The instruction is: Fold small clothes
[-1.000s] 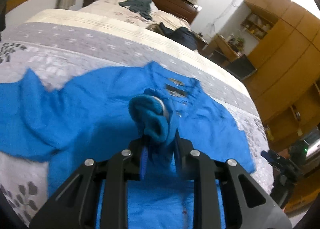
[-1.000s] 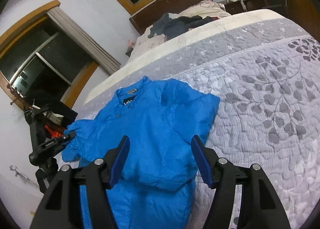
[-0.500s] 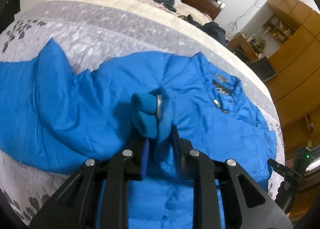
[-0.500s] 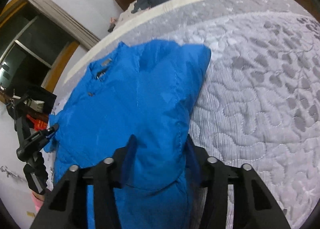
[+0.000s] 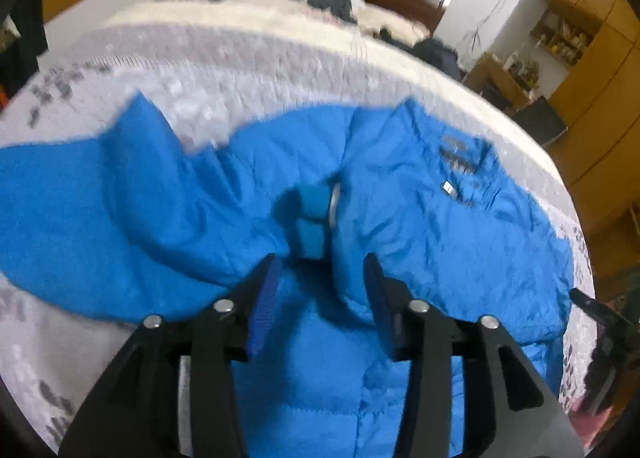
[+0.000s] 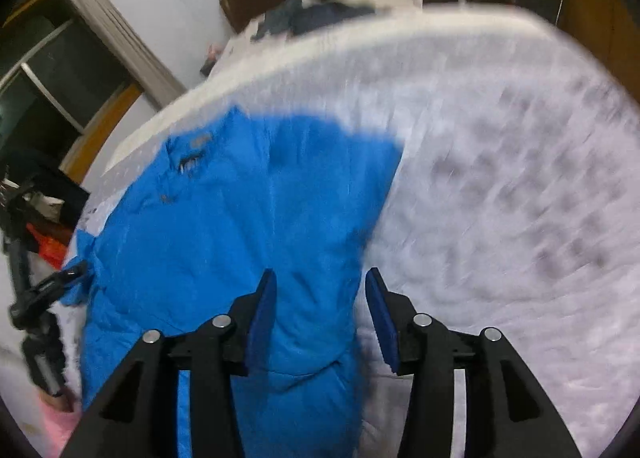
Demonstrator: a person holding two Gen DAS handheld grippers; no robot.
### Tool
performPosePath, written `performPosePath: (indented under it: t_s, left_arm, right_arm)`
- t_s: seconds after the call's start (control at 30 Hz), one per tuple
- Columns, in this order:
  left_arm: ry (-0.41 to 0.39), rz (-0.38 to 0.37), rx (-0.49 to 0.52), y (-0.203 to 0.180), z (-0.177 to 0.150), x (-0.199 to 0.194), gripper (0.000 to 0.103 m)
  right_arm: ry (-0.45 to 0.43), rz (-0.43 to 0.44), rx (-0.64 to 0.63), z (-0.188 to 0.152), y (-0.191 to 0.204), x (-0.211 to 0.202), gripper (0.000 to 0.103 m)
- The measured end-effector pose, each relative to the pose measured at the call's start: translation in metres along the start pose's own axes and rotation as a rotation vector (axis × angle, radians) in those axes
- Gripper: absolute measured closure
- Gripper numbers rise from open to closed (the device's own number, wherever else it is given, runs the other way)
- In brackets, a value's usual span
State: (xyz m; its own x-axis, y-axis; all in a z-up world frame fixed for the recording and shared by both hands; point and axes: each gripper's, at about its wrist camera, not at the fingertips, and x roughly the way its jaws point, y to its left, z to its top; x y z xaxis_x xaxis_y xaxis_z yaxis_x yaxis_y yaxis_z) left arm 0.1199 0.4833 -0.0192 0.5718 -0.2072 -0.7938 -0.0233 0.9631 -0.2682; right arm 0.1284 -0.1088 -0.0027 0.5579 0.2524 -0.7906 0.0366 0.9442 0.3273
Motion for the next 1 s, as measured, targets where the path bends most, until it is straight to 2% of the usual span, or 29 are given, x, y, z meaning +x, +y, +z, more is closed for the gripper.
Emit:
performPosePath:
  t_s: [0.1, 0.17, 0.27, 0.37, 0.5, 0.63, 1.0]
  left_arm:
    - [-0.055, -0.008, 0.038, -0.017, 0.005, -0.02, 0.047]
    - [-0.054, -0.04, 0.086, -0.038, 0.008, -0.023, 0.043]
    - [-0.005, -0.068, 0.119, -0.059, 0.008, -0.007, 0.043]
    - [0.029, -0.045, 0.138, -0.068, 0.007, 0.013, 0.043]
    - [0.092, -0.021, 0.12, -0.058, 0.0, 0.041, 0.043]
    - [0.125, -0.052, 0.116, -0.049, -0.007, 0.055, 0.042]
    - [0.103, -0.095, 0.097, -0.042, -0.014, 0.058, 0.042]
  right_arm:
    - [-0.029, 0.04, -0.035, 0.006, 0.02, -0.02, 0.054]
    - [0.01, 0.1, -0.05, 0.009, 0.038, -0.016, 0.052]
    - [0.115, 0.168, -0.055, 0.009, 0.065, 0.011, 0.052]
    - [0.167, 0.137, -0.074, 0.006, 0.082, 0.038, 0.052]
    - [0.226, 0.111, -0.082, -0.004, 0.086, 0.065, 0.053]
    - [0.245, 0.127, -0.062, -0.009, 0.078, 0.075, 0.055]
    - [0.219, 0.107, -0.105, -0.017, 0.082, 0.078, 0.054]
